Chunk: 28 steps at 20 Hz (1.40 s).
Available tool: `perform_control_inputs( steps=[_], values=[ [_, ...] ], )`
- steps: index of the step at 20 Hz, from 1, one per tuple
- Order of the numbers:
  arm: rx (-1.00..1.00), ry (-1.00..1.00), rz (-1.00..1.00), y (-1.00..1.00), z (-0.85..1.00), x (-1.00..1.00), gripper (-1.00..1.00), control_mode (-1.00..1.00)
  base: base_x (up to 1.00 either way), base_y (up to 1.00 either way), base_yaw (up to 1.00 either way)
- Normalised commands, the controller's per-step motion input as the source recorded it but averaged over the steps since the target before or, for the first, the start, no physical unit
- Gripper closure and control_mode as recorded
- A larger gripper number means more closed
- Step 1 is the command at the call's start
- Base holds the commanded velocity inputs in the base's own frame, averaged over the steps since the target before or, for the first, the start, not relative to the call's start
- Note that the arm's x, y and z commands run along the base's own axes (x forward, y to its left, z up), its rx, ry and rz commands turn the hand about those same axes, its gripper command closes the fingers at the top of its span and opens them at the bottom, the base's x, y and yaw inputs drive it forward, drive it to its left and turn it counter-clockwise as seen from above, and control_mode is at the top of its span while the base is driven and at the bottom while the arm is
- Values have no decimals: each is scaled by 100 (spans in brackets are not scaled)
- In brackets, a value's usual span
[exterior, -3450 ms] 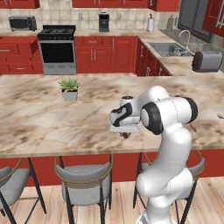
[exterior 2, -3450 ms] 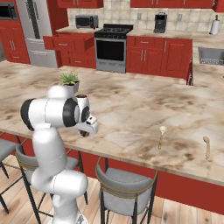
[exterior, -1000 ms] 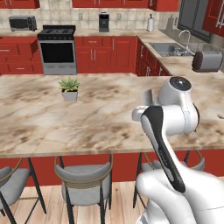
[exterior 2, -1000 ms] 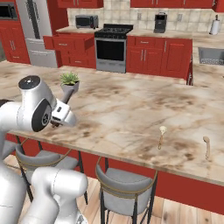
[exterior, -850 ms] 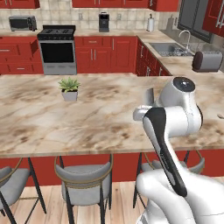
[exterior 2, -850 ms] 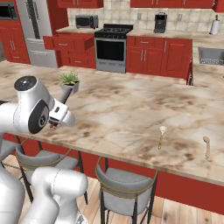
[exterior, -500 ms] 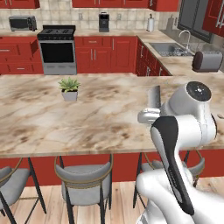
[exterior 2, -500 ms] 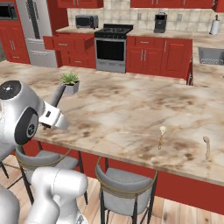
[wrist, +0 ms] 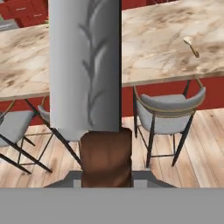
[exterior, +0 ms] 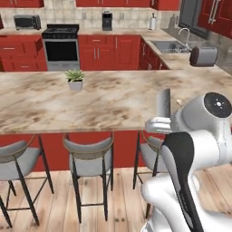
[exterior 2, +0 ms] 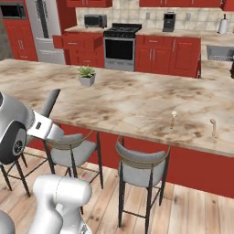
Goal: Pick up the metallic utensils from the counter and place them in the open drawer. Make sure not to pick up any wooden utensils.
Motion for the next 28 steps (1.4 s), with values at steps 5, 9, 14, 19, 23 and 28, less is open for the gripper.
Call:
perform_control_inputs(
  steps=[5, 9, 14, 19, 23, 28],
  values=[
    [0, 0, 0, 0, 0, 0, 100, 100, -57, 69, 0],
    [0, 0, 0, 0, 0, 0, 100, 100, -76, 100, 0],
    [0, 0, 0, 0, 0, 0, 100, 100, -75, 100, 12],
    [0, 0, 0, 0, 0, 0, 100, 100, 2, 100, 9],
    [0, 0, 0, 0, 0, 0, 100, 100, 33, 100, 3],
    [0, 0, 0, 0, 0, 0, 100, 100, 53, 100, 0]
  ],
)
